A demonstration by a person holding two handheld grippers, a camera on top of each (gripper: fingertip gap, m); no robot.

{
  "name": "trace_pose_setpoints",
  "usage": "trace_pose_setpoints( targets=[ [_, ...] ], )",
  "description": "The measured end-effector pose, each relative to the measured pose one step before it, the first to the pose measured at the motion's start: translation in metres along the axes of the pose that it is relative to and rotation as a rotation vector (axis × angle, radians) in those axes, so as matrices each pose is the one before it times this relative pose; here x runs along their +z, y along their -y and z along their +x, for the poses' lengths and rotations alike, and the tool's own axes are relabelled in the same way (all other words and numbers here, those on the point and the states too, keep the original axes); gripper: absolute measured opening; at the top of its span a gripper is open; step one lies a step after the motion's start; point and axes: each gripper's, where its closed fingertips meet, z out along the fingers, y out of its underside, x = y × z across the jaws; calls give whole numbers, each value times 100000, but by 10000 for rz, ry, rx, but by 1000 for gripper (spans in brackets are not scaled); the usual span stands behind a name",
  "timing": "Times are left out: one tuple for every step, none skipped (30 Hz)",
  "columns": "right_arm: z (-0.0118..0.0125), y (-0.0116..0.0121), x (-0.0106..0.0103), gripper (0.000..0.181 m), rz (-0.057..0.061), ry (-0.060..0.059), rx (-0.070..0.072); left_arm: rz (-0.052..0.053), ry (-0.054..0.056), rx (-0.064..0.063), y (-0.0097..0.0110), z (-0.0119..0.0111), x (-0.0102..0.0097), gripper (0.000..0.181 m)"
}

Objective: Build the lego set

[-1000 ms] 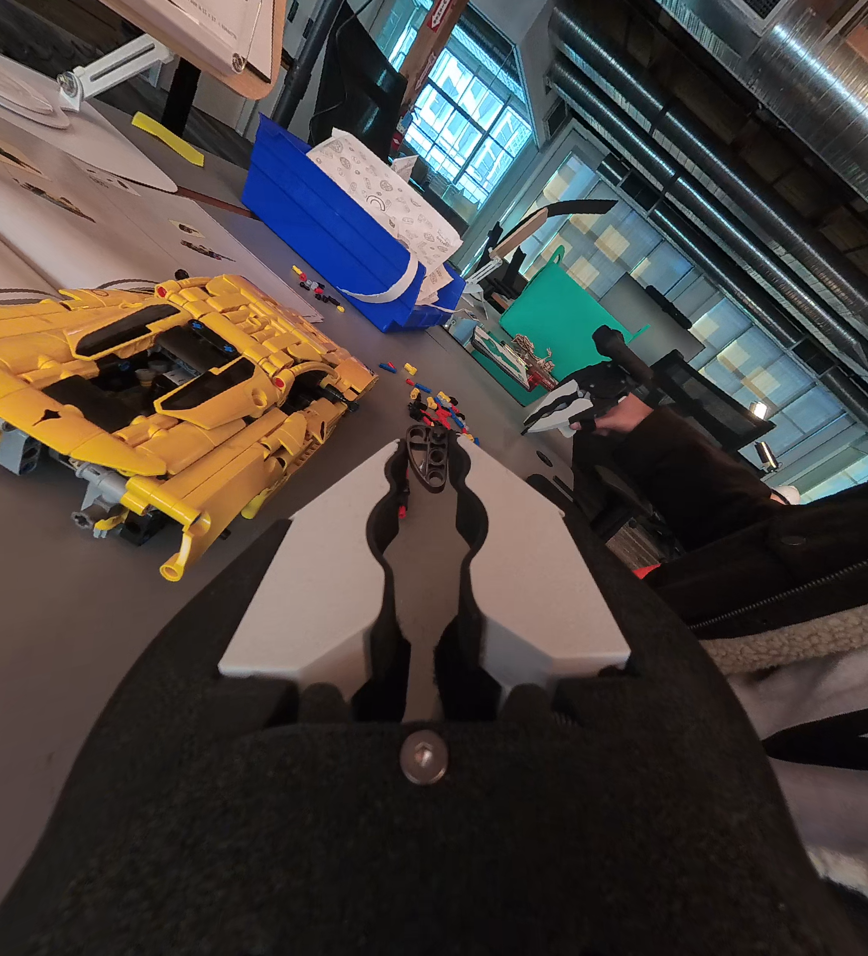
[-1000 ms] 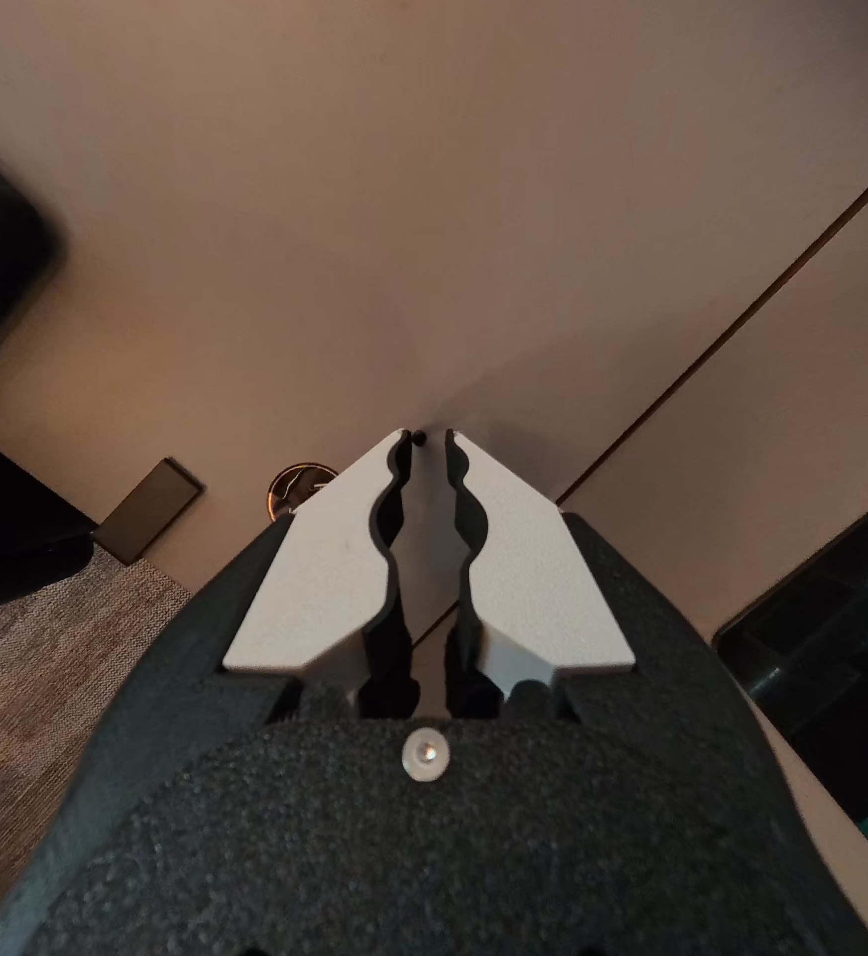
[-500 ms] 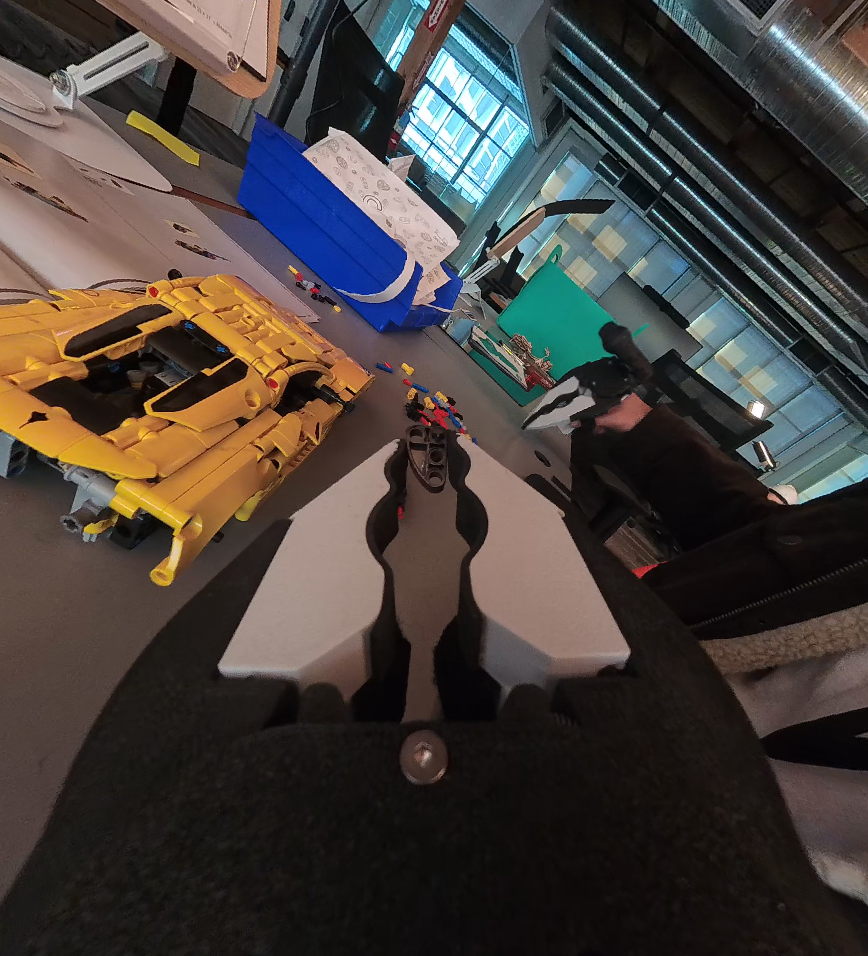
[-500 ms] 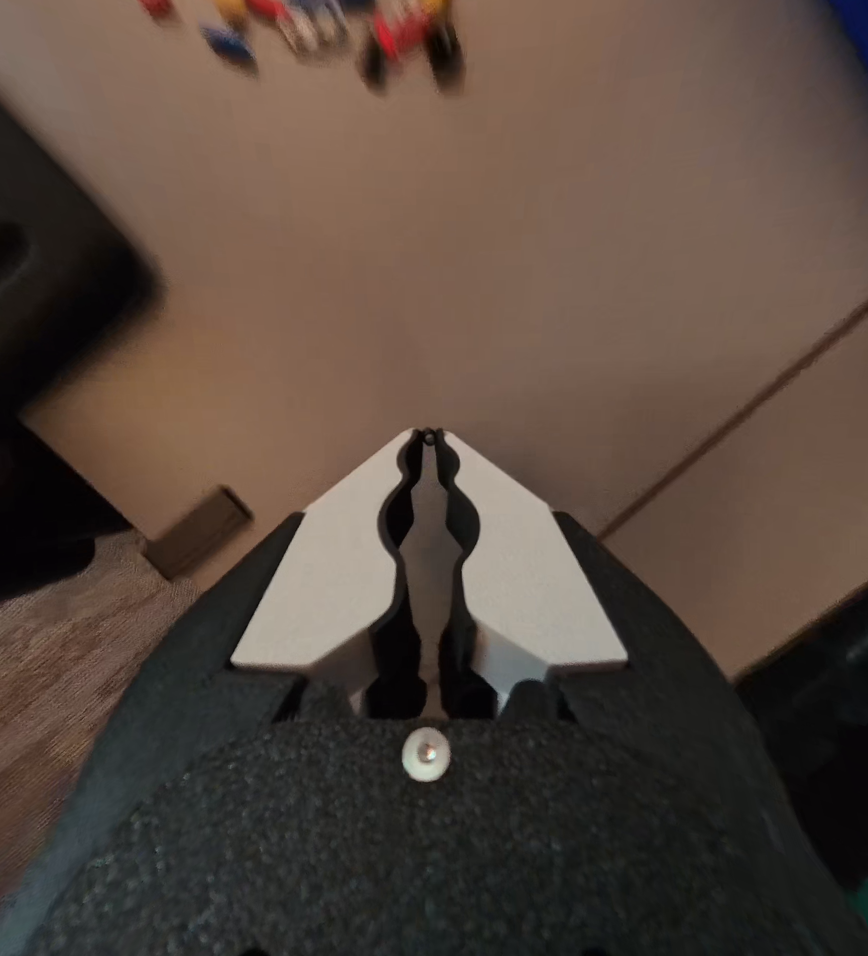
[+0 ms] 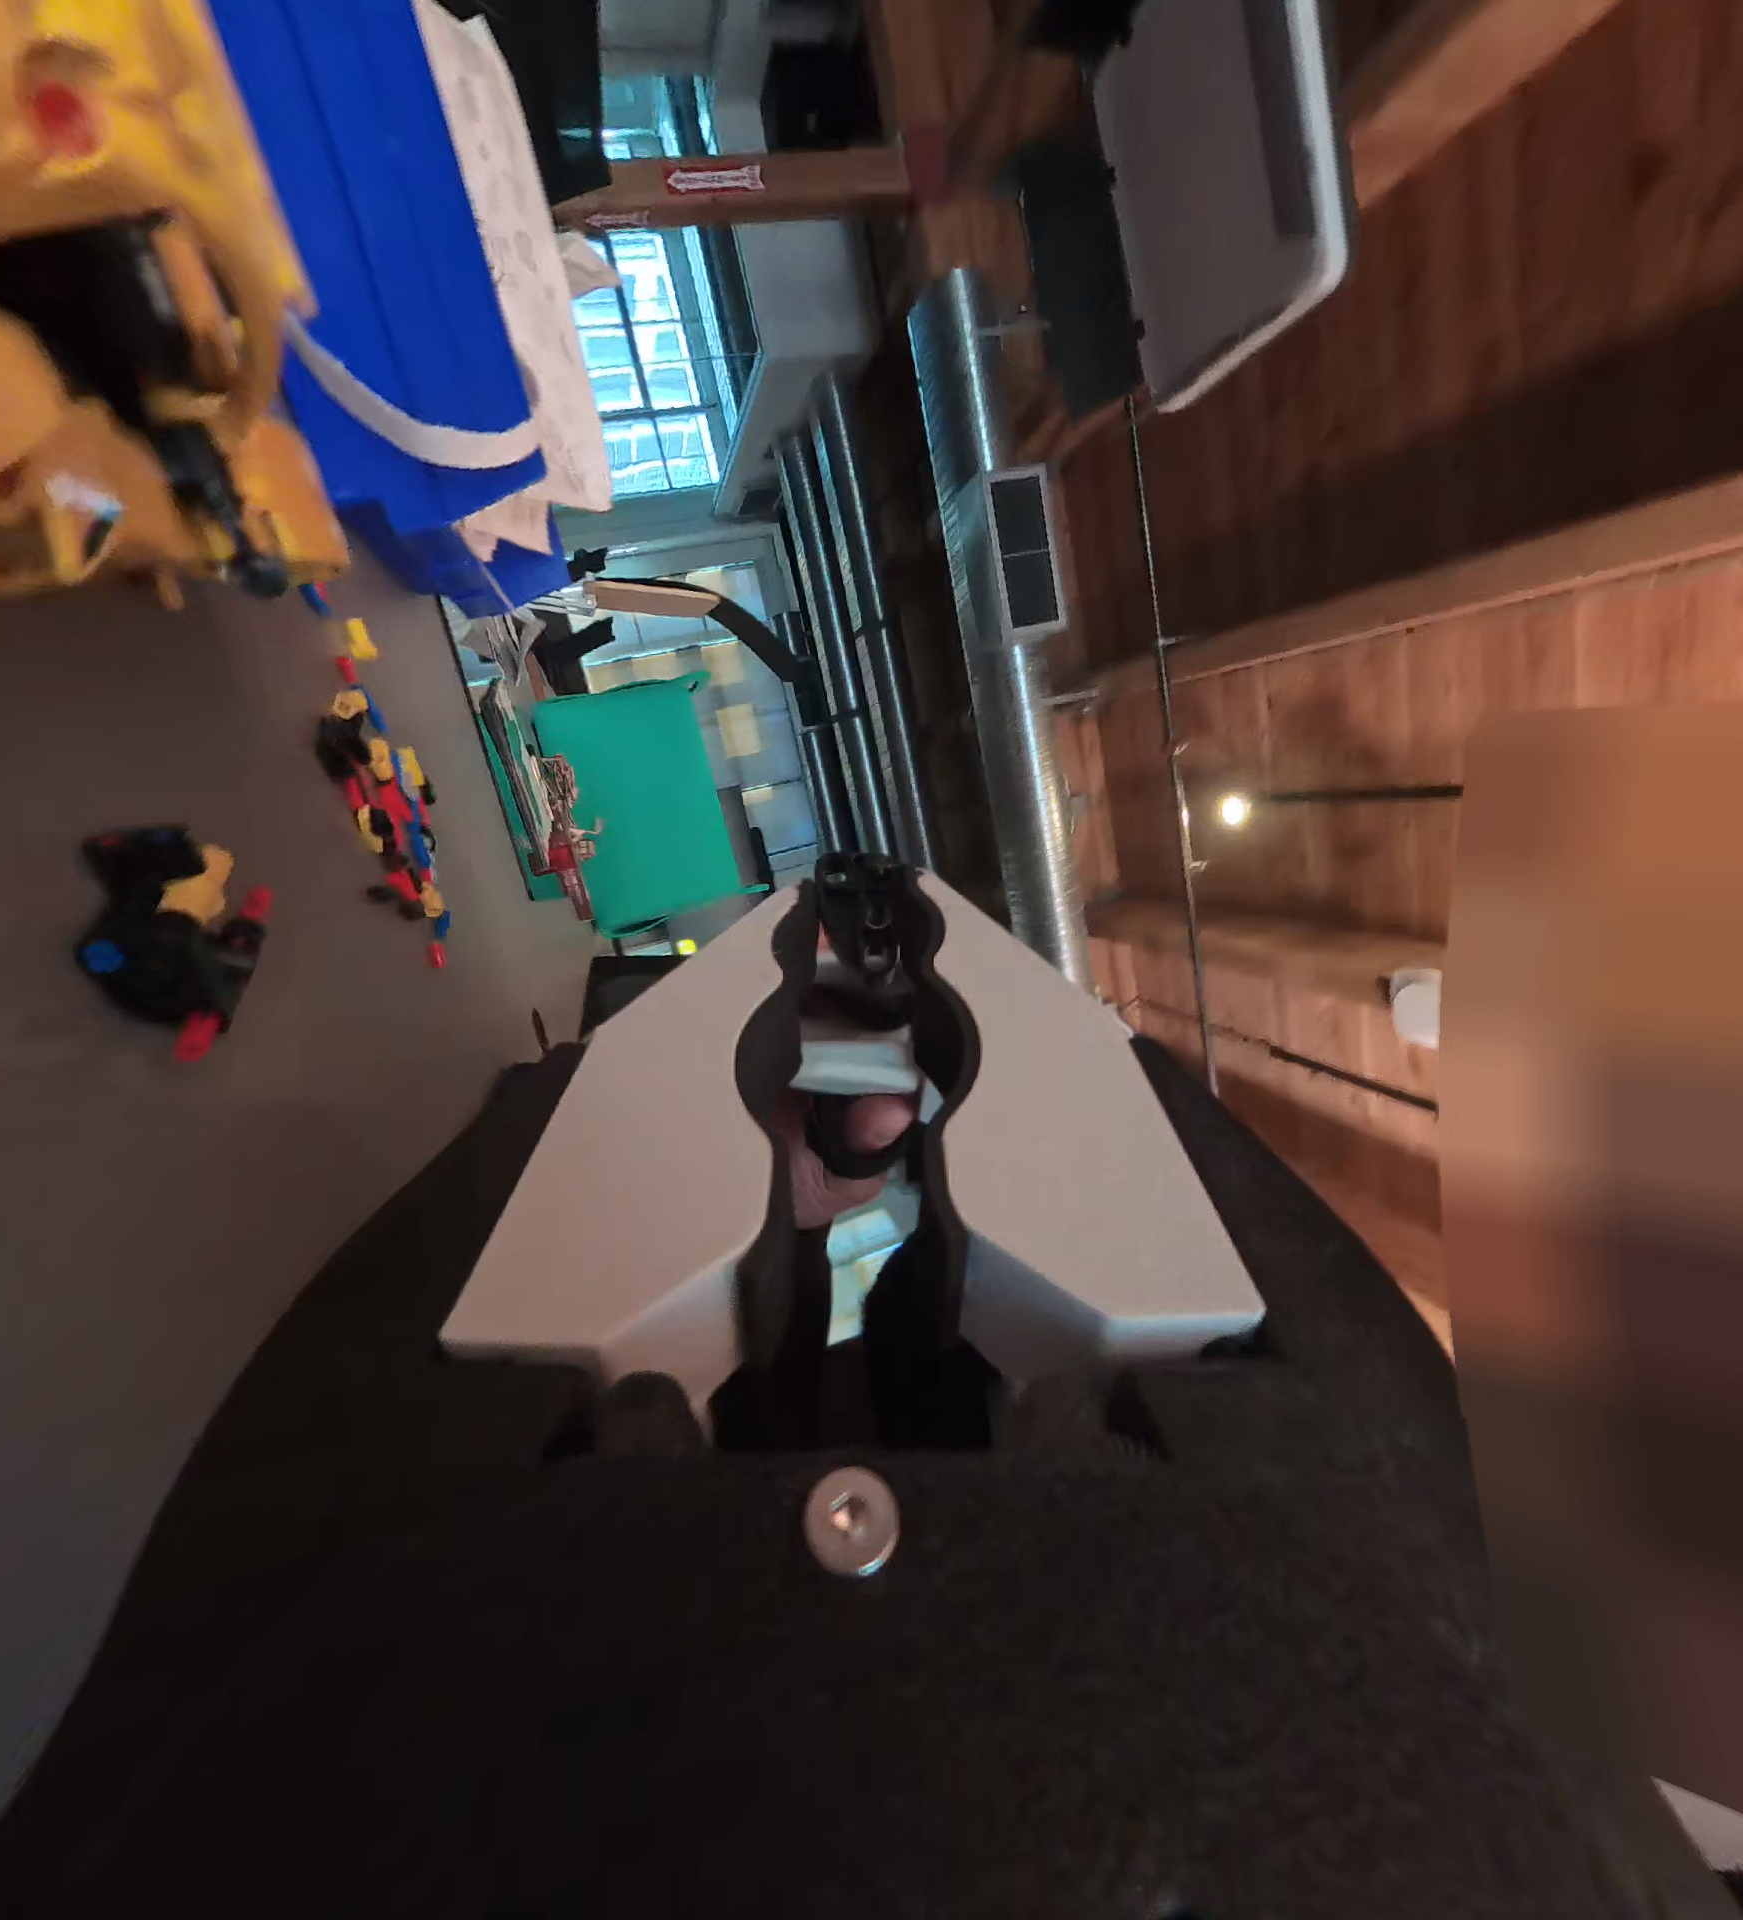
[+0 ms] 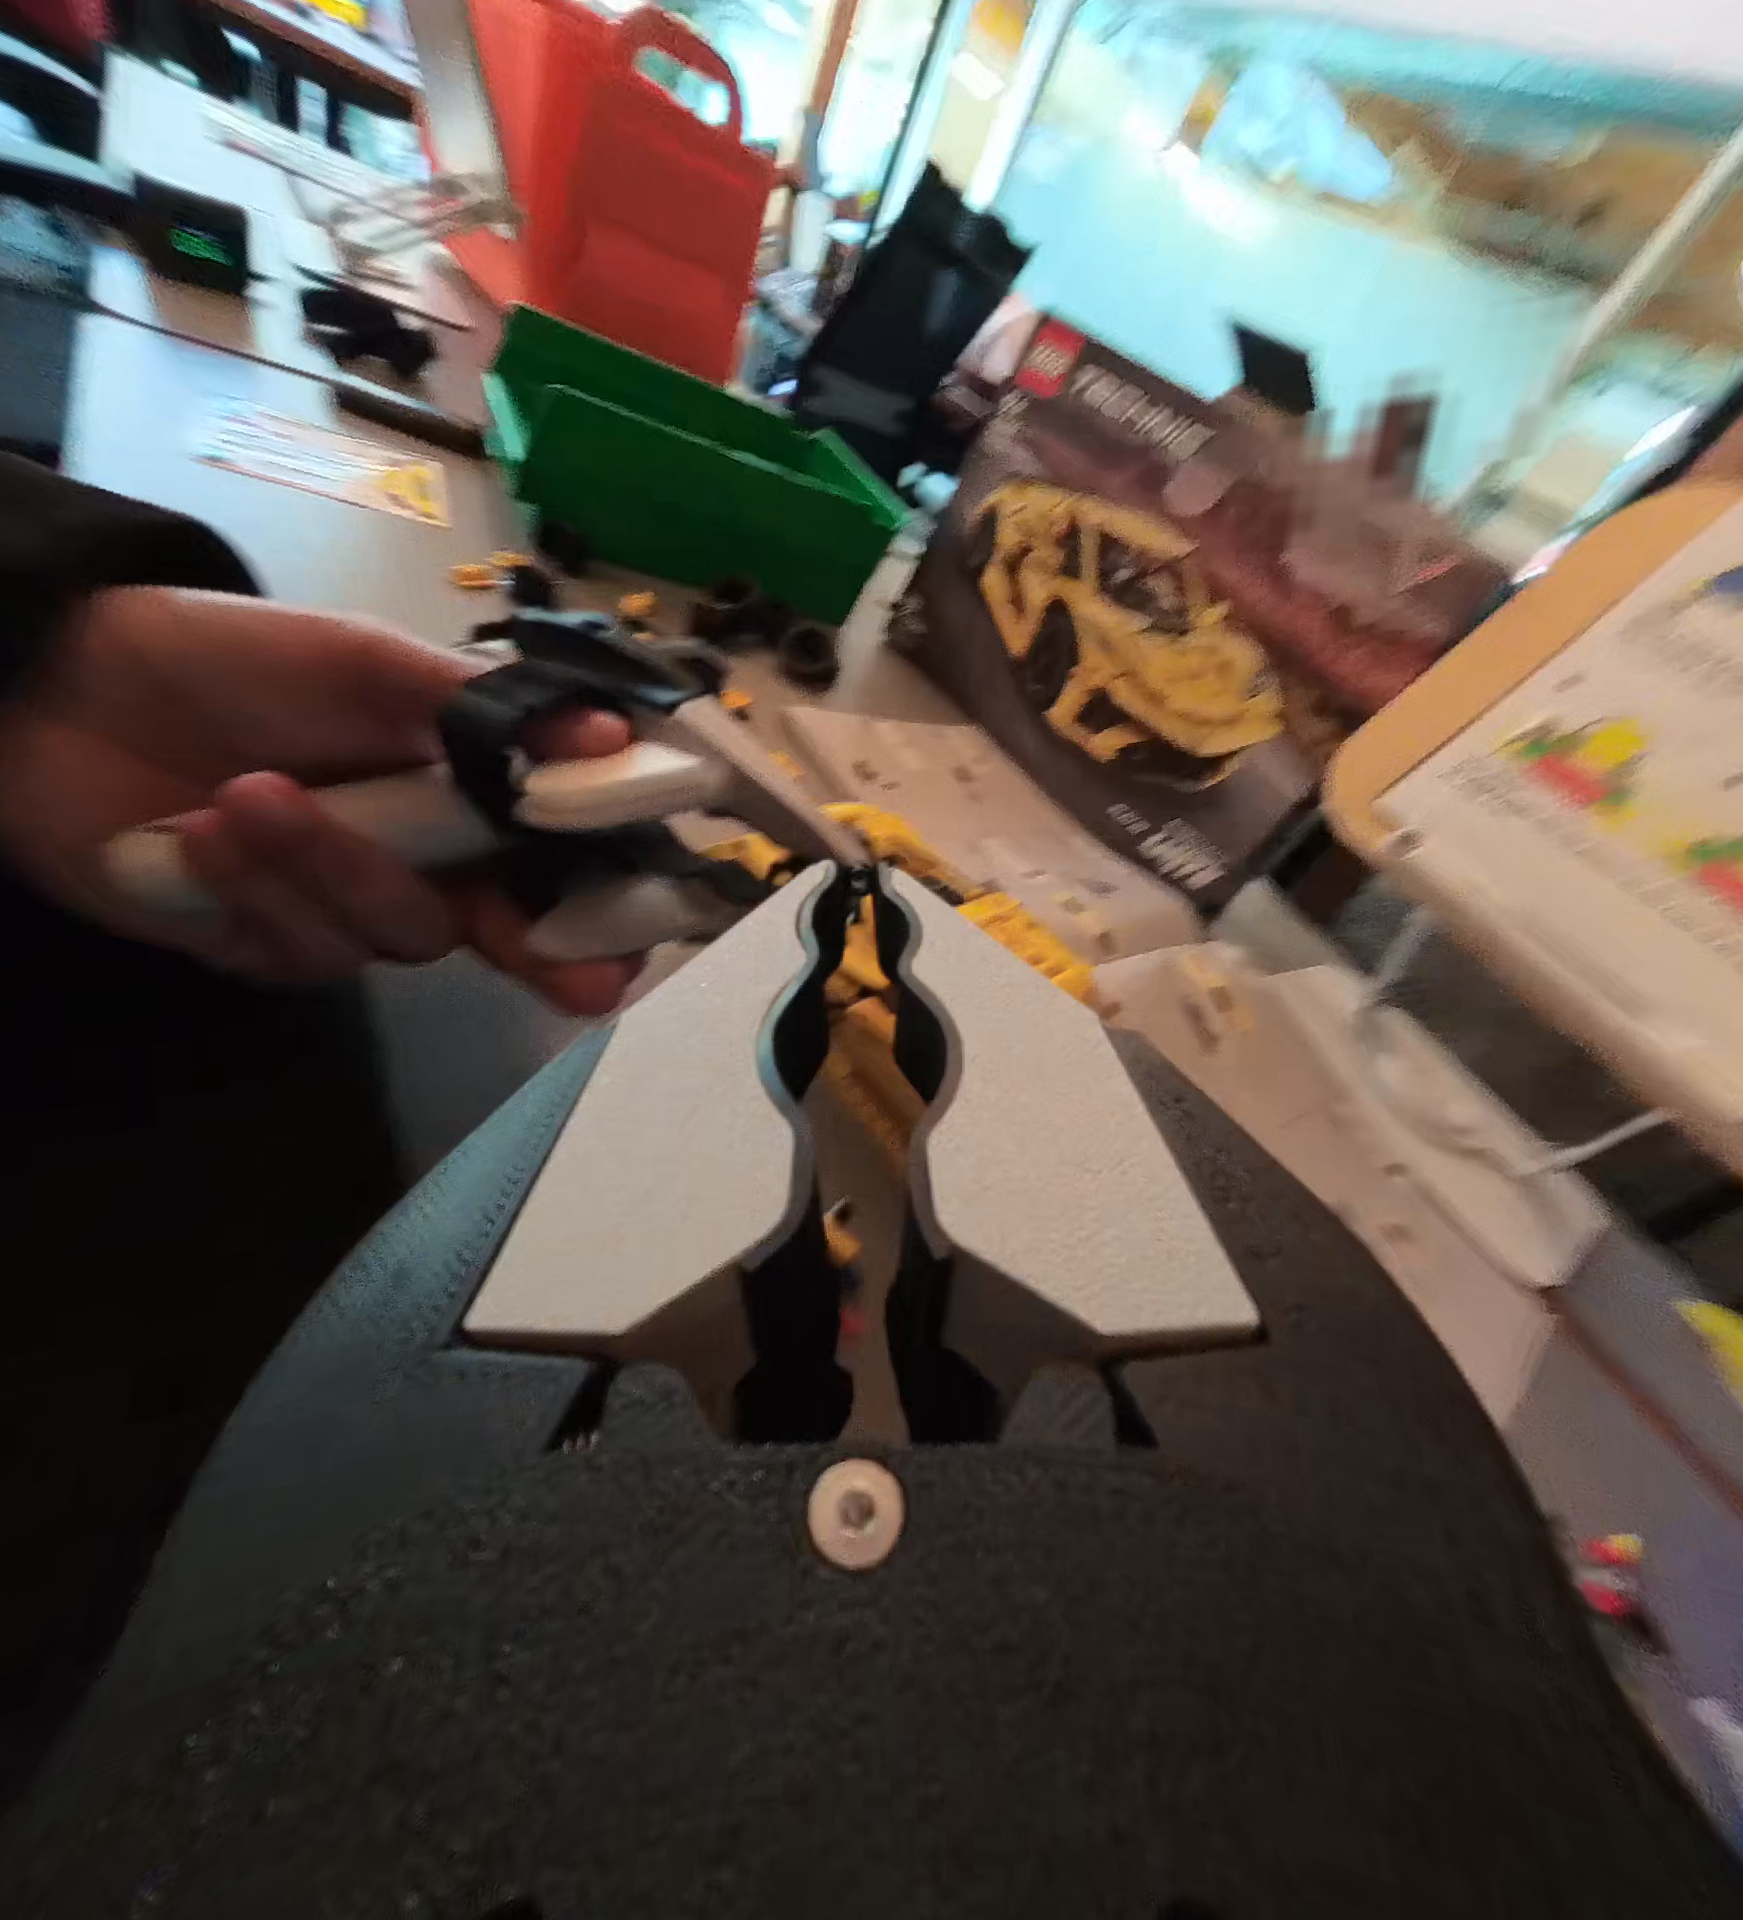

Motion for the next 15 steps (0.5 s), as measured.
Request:
trace_pose_setpoints(
  targets=[
    [166, 431, 437, 3, 181, -544, -563, 13, -82, -280, -97, -108, -23, 15],
    [-76, -6, 406, 3, -133, -217, -215, 116, -177, -304, 61, 77, -60, 15],
    [-397, -453, 403, 3, -412, 109, 390, 232, -261, -161, 223, 321, -94, 15],
    [-390, -147, 196, 3, -108, 176, 915, 227, -321, 89, 217, 528, -41, 15],
    [-102, 359, -48, 3, 347, -1, 1322, 140, -324, 306, 84, 636, 57, 15],
    [-22, 306, -28, 2, 374, 41, 1275, 110, -358, 414, 23, 700, 138, 15],
    [208, 126, 44, 3, 284, -76, 1154, 106, -409, 452, 3, 760, 211, 15],
    [147, 155, 69, 3, 320, -8, 1066, 41, -335, 475, -82, 611, 252, 15],
    [92, 45, 116, 3, 225, 59, 988, 7, -184, 477, -130, 354, 240, 15],
    [51, 30, 87, 3, 216, 90, 776, 20, -86, 464, -111, 199, 184, 15],
    [-5, 64, 28, 3, 218, 102, 613, 31, -72, 408, -98, 174, 131, 15],
    [-234, 172, -45, 3, 240, 232, 460, 33, -43, 346, -120, 127, 100, 15],
    [-200, 100, -28, 3, 122, 187, 387, 21, 15, 352, -124, 47, 92, 14],
    [-168, 43, -4, 3, 50, 156, 263, 55, 17, 365, -87, 61, 83, 14],
    [-209, 181, -31, 3, 126, 173, 207, 59, -26, 351, -91, 98, 127, 14]
  ],
)
